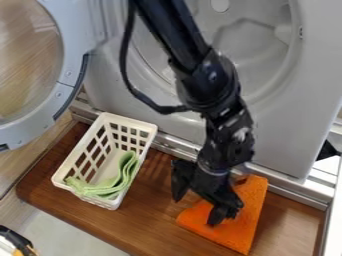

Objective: Move the orange rag to the basket

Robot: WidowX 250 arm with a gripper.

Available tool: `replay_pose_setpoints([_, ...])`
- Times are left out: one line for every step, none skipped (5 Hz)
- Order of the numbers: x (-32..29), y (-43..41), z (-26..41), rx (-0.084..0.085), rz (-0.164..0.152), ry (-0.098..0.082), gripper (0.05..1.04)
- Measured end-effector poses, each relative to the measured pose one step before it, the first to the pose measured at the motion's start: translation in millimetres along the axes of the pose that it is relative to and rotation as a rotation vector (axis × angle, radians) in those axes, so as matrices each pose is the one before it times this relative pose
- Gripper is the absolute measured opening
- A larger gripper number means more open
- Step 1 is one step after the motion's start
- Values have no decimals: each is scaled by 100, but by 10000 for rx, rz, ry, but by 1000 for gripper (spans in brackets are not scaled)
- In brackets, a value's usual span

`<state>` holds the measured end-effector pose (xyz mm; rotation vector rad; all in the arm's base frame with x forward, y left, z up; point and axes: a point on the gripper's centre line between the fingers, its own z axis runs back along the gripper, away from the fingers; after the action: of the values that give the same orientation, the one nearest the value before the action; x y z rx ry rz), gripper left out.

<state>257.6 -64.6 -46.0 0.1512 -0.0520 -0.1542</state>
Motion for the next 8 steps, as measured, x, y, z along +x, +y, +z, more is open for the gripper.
replay_pose_setpoints([-613, 88, -1262, -112, 304, 29, 1001])
replay_pose_setpoints([-784, 561, -1450, -336, 540, 208, 1001])
replay_pose_setpoints([-151, 242, -611, -356, 158, -83, 1001])
replay_pose_setpoints([-61, 476, -337, -340, -131, -165, 952])
replay_pose_setpoints([-256, 173, 68, -235, -614, -210, 686])
replay_pose_setpoints([46, 538, 1728, -50, -171, -234, 388])
replay_pose_setpoints([1109, -513, 3533, -344, -364, -924, 183])
replay_pose_setpoints([1261, 1040, 5189, -119, 428, -1275, 110])
